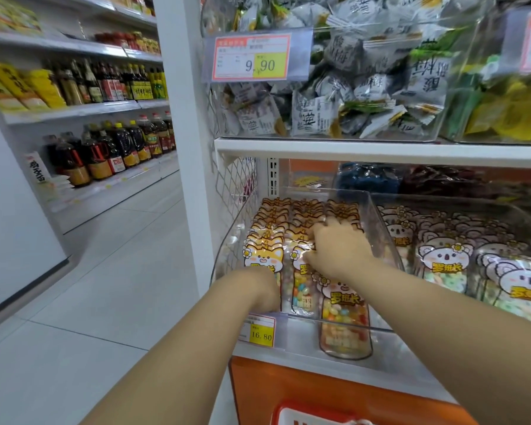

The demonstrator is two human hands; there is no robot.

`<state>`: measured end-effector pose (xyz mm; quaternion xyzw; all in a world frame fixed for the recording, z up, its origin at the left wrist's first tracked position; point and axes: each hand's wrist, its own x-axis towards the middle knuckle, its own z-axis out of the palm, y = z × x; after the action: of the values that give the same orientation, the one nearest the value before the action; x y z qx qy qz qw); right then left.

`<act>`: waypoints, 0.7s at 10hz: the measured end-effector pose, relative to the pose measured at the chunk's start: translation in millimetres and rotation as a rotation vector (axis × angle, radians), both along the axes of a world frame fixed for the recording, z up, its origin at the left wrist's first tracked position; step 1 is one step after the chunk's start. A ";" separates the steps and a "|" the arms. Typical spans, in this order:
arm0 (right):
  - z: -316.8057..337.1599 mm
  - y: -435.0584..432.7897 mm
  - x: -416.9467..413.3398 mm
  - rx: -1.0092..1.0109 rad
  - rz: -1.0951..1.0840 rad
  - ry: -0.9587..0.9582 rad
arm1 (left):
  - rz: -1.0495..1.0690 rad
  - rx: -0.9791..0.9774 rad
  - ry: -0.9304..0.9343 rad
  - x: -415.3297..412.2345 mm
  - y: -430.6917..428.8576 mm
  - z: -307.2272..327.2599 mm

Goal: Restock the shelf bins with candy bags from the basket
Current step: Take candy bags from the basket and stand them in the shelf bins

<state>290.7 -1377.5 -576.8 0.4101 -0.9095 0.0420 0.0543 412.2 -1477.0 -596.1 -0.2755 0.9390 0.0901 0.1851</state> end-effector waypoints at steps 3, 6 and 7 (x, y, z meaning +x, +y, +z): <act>-2.6 -22.1 -0.7 0.105 0.051 0.125 | -0.037 0.041 -0.017 0.0 3.1 -8.1; -16.6 -24.5 1.7 0.188 0.161 0.236 | -0.039 0.044 -0.014 -2.4 -3.8 -12.5; -15.6 -23.0 -0.5 0.193 0.174 0.223 | 0.048 0.061 0.041 -2.8 -4.9 -18.0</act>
<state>290.1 -1400.5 -592.4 0.4925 -0.8588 -0.0868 0.1116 409.4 -1481.9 -614.1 -0.2901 0.9326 0.1287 0.1720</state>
